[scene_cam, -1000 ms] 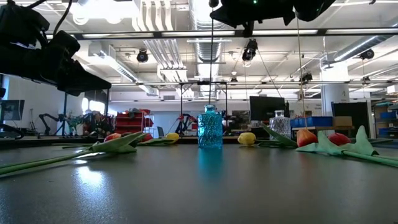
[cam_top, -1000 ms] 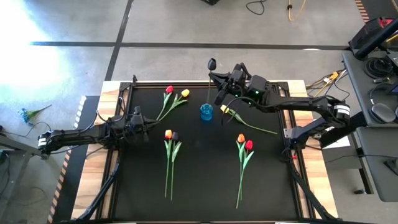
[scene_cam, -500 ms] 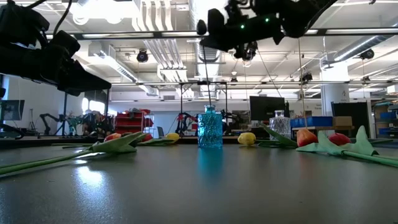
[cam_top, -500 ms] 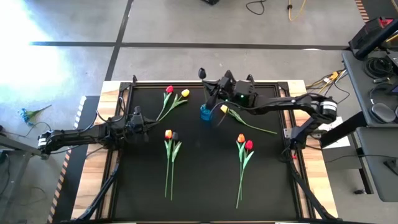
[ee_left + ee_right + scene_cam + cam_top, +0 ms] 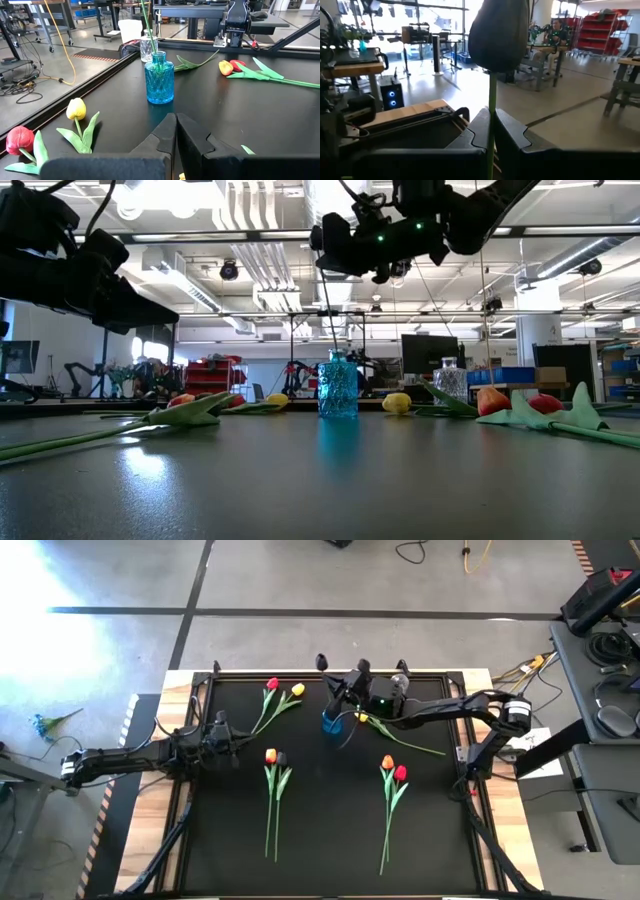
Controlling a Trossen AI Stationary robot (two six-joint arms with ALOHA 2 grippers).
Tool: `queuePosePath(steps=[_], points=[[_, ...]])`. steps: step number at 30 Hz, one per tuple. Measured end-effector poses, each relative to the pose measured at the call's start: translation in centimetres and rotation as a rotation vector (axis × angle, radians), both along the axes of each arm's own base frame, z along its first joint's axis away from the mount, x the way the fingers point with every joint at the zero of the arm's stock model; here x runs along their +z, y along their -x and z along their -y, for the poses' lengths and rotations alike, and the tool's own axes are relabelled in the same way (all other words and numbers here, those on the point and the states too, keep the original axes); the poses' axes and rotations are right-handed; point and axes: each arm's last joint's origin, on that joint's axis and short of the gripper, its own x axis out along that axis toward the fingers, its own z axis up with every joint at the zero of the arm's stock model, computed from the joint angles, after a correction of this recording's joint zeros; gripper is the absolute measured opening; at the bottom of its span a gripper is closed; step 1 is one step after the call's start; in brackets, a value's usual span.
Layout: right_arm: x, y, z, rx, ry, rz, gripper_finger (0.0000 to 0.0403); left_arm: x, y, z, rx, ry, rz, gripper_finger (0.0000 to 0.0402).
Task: Sort flowers into vase by color
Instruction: Put the top black flower into the transparent blue vase
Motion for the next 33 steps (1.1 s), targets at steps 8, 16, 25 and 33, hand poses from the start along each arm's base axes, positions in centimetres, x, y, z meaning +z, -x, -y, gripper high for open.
queuePosePath(steps=[8, 16, 25, 33], points=[[-0.9, 0.1, -0.2, -0.022, 0.005, -0.015, 0.0013, 0.0, 0.0, 0.0, 0.0, 0.0, -0.001, 0.0], [-1.5, 0.6, -0.4, -0.019, 0.01, -0.02, 0.0013, 0.0, 0.0, 0.0, 0.0, 0.0, -0.002, 0.0], [-1.2, 0.5, -0.7, -0.014, 0.06, -0.022, 0.0013, 0.0, 0.0, 0.0, 0.0, 0.0, -0.003, 0.0], [-1.0, 1.2, -3.0, 0.028, 0.18, 0.104, 0.001, 0.0, 0.0, 0.0, 0.0, 0.001, -0.004, 0.0]])
